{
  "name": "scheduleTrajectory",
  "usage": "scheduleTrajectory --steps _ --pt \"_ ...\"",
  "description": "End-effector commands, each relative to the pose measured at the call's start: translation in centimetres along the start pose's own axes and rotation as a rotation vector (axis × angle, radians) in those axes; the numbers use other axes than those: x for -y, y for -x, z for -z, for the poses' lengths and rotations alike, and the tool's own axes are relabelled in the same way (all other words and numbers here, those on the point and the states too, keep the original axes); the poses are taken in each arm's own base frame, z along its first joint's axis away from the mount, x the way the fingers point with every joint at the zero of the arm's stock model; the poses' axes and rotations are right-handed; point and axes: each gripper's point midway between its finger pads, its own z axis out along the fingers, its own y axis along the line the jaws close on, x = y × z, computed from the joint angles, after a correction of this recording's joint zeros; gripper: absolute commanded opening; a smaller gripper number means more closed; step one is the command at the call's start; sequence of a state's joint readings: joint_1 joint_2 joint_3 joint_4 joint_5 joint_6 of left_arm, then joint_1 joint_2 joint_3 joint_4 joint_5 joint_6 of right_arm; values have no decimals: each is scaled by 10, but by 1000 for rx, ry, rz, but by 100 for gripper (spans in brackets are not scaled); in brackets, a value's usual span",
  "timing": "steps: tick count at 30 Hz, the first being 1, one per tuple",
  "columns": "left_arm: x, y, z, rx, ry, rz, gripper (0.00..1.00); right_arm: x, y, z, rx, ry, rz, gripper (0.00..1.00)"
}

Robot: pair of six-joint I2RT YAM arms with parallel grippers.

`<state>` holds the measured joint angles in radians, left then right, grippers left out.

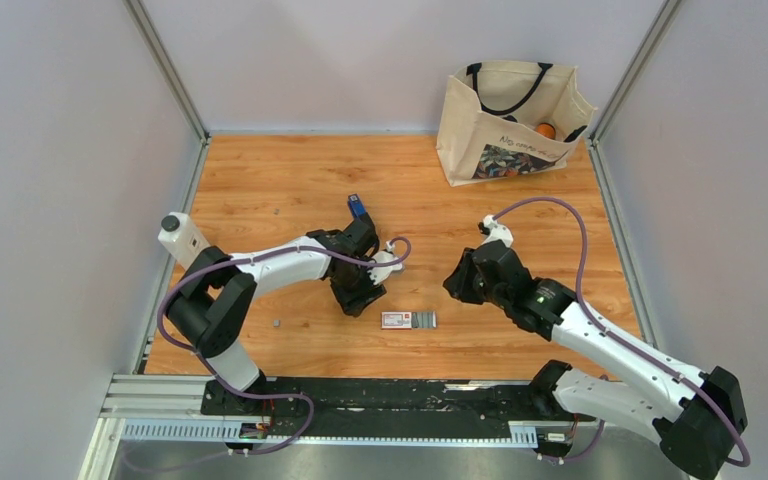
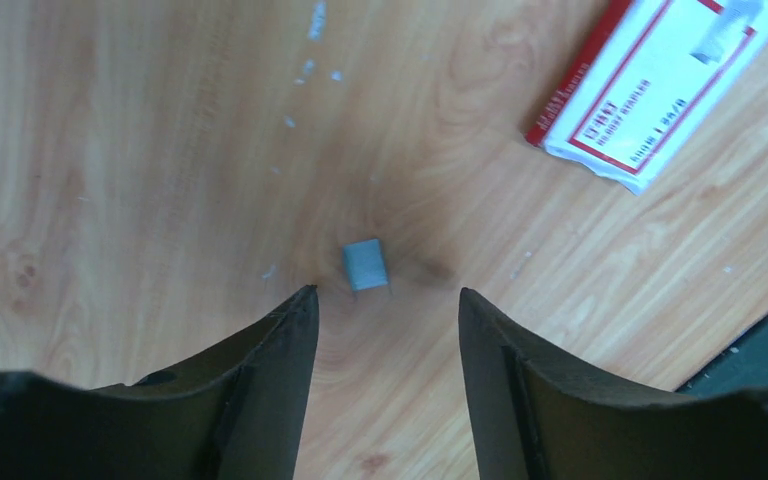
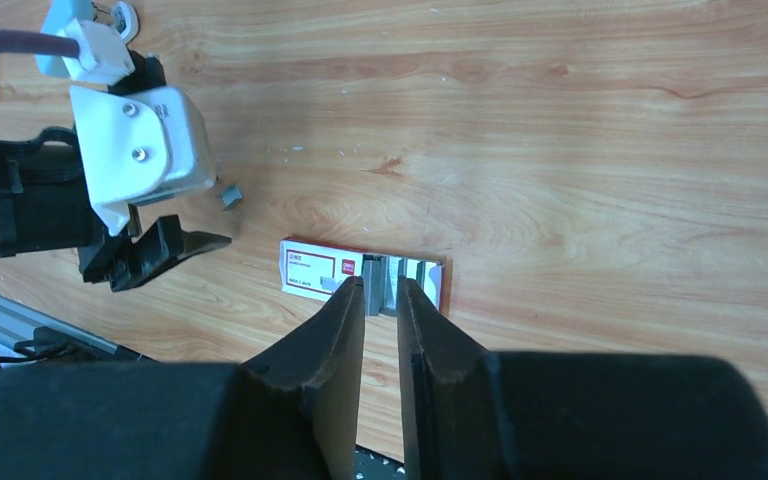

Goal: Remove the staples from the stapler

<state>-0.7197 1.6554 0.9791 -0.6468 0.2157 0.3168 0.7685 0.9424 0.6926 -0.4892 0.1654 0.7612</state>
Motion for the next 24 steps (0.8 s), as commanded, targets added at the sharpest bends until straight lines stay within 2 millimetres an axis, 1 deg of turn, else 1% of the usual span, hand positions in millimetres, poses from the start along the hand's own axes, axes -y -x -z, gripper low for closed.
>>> scheduleTrajectory --steps 1,5,8,13,18,20,22,24 --pt "-17 14 4 25 81 -6 62 -6 5 0 30 43 -4 20" --pt "-18 15 4 27 84 -8 60 -8 3 -2 25 57 -14 19" --pt "-14 17 5 37 65 -12 57 -10 3 -2 27 68 -12 18" --pt "-4 23 3 50 4 -1 48 -11 3 -4 20 70 -11 18" --pt "-2 30 0 39 -21 5 39 -12 4 -3 21 74 -12 18" --pt "-1 30 -1 36 -26 6 36 -13 5 -2 25 75 -11 18" --pt "-1 30 -1 33 -27 7 30 -13 5 -2 26 74 -6 18" --pt "0 27 -2 22 -31 8 27 -13 5 -2 26 73 -3 18"
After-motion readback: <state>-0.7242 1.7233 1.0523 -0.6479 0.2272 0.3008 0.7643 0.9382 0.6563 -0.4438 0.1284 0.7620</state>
